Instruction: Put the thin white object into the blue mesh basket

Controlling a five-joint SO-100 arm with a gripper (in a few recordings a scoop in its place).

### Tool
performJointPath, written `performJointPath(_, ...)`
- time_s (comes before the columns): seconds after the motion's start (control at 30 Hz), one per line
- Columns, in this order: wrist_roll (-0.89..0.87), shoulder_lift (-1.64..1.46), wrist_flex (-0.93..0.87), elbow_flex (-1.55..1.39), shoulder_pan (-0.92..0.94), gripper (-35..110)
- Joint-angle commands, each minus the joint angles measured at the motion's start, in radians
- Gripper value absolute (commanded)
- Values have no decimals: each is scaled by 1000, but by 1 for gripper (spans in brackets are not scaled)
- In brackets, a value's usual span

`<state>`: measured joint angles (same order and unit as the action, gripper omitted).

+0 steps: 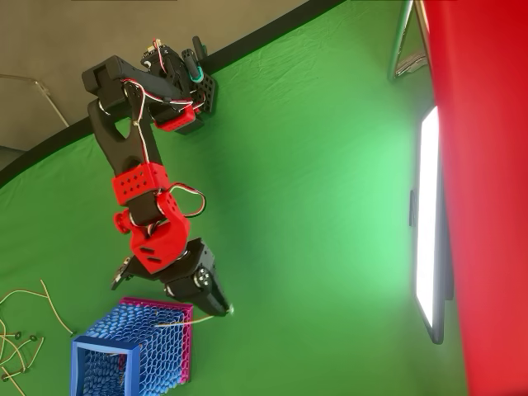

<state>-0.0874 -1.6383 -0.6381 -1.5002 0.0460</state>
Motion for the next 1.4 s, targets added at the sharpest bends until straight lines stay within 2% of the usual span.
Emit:
performJointPath(0.0,18,-51,72,61,37,4)
performJointPath(0.27,20,38,123,230,135,5)
performJointPath(0.57,-69,166,163,376,264,5)
performJointPath(1.0,-166,385,239,505,327,5)
performJointPath(1.37,-394,485,206,618,368,6)
